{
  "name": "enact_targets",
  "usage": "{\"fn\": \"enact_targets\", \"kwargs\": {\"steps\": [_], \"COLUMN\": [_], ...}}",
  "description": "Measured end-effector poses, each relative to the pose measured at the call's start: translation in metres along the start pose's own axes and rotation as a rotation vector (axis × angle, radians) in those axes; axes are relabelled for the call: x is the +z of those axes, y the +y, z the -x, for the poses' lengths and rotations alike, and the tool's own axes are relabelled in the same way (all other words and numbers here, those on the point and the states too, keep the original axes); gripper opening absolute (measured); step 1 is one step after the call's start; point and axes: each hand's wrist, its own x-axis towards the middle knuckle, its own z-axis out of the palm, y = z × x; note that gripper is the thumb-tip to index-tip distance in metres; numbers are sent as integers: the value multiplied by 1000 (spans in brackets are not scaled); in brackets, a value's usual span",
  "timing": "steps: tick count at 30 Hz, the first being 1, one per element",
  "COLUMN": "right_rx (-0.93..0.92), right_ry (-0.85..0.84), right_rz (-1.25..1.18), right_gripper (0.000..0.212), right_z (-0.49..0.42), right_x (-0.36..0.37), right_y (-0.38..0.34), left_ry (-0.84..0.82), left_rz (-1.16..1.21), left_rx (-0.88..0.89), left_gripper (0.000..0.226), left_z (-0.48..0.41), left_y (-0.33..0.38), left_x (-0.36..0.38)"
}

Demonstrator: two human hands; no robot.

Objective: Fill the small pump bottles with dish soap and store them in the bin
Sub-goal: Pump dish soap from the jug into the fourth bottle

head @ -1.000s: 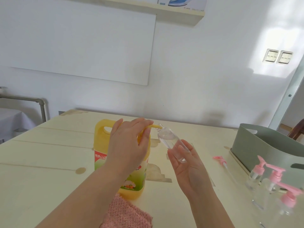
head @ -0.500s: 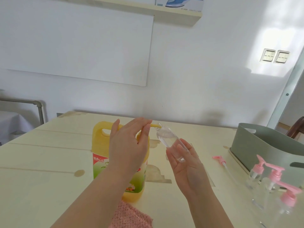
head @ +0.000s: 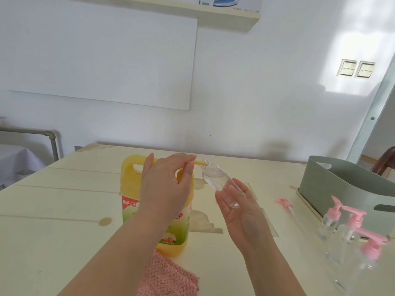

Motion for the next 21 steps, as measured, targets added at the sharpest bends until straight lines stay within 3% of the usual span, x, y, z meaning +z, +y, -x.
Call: {"fn": "enact_targets", "kwargs": {"steps": [6, 21], "right_rx": [-24, 20], "right_ry": [-28, 24], "right_rz": [6, -49], "right_gripper": [37, 40], "right_z": [3, 1], "right_x": [8, -4], "right_y": [-7, 11], "left_ry": [95, 76], "left_rz": [59, -24], "left_rx": [23, 75], "left_gripper": [34, 33], "left_z": [0, 7], "left_y": [11, -7], "left_x": [-7, 8]}}
